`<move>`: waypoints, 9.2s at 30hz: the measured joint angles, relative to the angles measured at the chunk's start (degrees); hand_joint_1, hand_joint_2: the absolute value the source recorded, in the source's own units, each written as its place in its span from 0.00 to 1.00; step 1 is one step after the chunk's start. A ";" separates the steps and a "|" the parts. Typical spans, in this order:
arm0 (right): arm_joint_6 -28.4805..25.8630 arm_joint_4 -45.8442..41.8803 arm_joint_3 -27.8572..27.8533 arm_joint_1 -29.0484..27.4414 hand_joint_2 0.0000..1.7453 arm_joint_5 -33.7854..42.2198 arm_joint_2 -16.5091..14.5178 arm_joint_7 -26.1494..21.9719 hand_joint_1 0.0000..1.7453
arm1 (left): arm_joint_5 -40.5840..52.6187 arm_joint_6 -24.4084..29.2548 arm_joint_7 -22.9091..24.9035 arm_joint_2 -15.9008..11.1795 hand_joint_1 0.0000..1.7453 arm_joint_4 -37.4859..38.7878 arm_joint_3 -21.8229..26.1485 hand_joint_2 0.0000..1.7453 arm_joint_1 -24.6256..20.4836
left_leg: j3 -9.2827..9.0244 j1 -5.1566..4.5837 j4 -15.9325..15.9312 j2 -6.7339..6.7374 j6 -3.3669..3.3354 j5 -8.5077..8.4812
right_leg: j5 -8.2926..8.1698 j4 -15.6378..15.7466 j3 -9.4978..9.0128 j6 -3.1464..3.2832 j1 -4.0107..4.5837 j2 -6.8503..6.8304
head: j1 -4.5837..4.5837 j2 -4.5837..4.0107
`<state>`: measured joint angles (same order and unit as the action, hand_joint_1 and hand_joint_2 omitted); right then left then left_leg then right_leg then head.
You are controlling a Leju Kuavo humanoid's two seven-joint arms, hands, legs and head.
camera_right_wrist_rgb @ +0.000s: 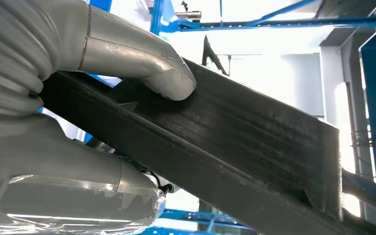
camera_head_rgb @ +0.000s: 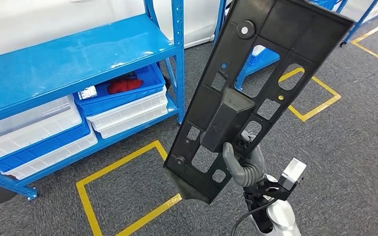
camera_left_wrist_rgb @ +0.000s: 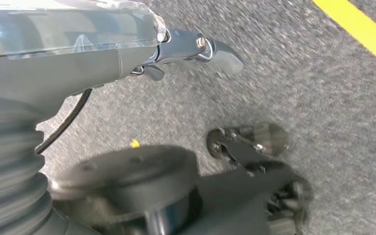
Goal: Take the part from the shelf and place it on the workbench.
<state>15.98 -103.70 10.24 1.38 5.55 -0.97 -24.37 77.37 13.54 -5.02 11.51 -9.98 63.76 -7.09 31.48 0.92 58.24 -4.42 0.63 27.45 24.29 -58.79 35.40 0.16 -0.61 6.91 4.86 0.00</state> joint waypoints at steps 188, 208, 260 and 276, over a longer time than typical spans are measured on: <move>4.69 1.89 -3.86 -2.91 1.00 2.16 -3.60 -4.97 1.00 | -0.69 1.34 0.74 -3.91 0.00 -0.91 -0.55 1.00 1.78 | -0.36 0.00 -0.28 1.18 -0.67 0.58 | 1.01 0.15 -0.12 -1.01 0.04 0.22 | -0.04 0.00; 4.98 3.03 -3.88 -1.76 1.00 3.04 -3.53 -4.72 1.00 | -0.59 1.50 0.67 -4.02 0.00 -0.99 -0.36 1.00 1.39 | 3.59 -0.29 12.16 5.47 1.03 8.67 | 0.76 1.26 -1.11 0.98 0.11 -6.17 | -0.03 0.00; 3.74 6.39 -3.84 -0.30 1.00 1.44 -2.90 -5.95 1.00 | -1.86 -0.17 -1.09 -3.76 0.00 -1.05 0.72 1.00 1.83 | -3.29 -0.19 -1.58 4.70 -1.53 1.98 | 0.65 -3.15 2.19 -2.56 -0.60 -7.26 | -0.06 0.00; 3.26 5.64 -3.80 -1.76 1.00 0.63 -2.87 -6.02 1.00 | -1.37 -0.83 -1.83 -3.69 0.00 -1.05 0.72 1.00 1.76 | 4.65 -1.20 3.13 4.76 -1.43 -0.60 | 6.16 0.84 -6.87 1.18 1.00 -6.08 | -0.05 0.00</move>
<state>19.23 -98.06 6.45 -0.37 6.18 -3.85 -30.39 76.00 12.71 -6.84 7.82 -11.04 64.48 -5.33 36.13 -0.28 61.37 0.34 -0.80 26.85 30.45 -57.95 28.53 1.34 0.39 0.82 4.80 0.00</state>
